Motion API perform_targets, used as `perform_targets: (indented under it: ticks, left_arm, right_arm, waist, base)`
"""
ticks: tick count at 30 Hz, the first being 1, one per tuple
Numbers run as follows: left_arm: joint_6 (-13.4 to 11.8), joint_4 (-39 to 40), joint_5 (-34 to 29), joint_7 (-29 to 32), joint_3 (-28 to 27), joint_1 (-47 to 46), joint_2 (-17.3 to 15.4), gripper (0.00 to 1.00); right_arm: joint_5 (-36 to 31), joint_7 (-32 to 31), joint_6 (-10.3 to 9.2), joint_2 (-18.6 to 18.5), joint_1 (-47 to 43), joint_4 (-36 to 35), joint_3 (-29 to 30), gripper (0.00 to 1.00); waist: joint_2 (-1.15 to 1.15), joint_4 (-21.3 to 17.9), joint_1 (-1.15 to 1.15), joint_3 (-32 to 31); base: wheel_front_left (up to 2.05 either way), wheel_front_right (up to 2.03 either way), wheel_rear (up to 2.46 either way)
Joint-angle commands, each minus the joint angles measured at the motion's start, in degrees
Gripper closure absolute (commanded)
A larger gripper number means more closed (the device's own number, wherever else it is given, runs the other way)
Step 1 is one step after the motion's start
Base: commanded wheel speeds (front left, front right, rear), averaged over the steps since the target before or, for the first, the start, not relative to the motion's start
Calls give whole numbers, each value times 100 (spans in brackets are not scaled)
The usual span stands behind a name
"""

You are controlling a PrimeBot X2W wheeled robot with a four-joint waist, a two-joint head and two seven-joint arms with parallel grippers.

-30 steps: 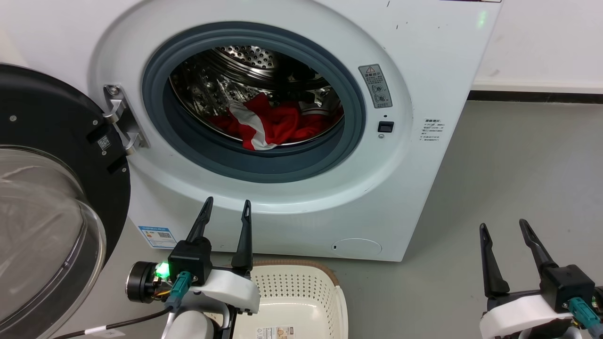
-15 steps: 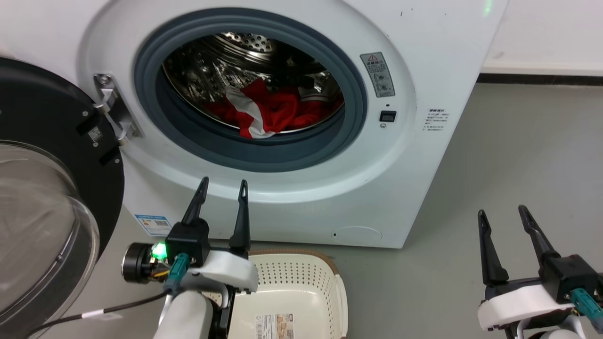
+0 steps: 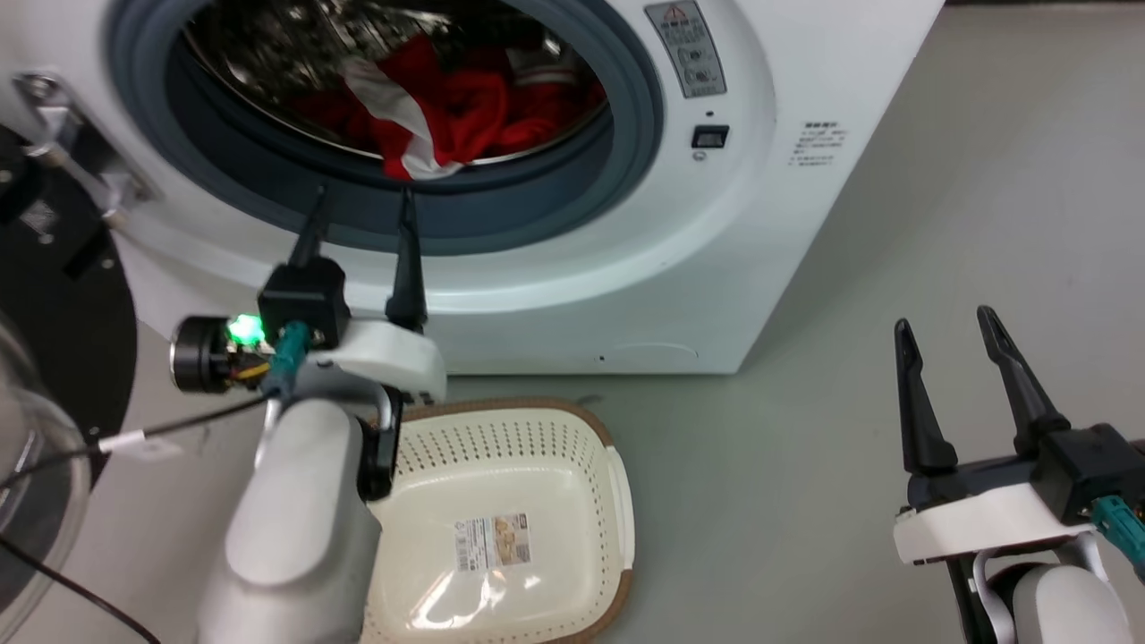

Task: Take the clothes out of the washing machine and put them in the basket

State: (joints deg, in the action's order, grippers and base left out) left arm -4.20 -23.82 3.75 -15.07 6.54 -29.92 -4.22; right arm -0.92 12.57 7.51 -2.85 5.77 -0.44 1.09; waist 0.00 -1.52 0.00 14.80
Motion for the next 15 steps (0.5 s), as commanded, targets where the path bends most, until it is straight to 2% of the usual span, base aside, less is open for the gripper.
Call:
perform_targets:
  ticks: [1, 10, 15]
  left_arm:
    - [16, -114, 9, -16, -50, -178, -56, 0]
    - [152, -1574, 31, -11, -222, -1585, -501, 0]
    - [231, -2301, -29, 252, -187, -2361, -763, 0]
  right_arm:
    - [52, 18, -3, -5, 107, -28, -32, 0]
    - [247, 158, -3, -2, 504, 197, -233, 0]
    - [392, 224, -3, -1, 692, 362, -350, 0]
  waist:
    - [0, -206, 0, 312]
    - [0, -615, 0, 972]
    - [0, -816, 0, 1239]
  base:
    - [0, 0, 0]
    - [0, 0, 0]
    - [0, 0, 0]
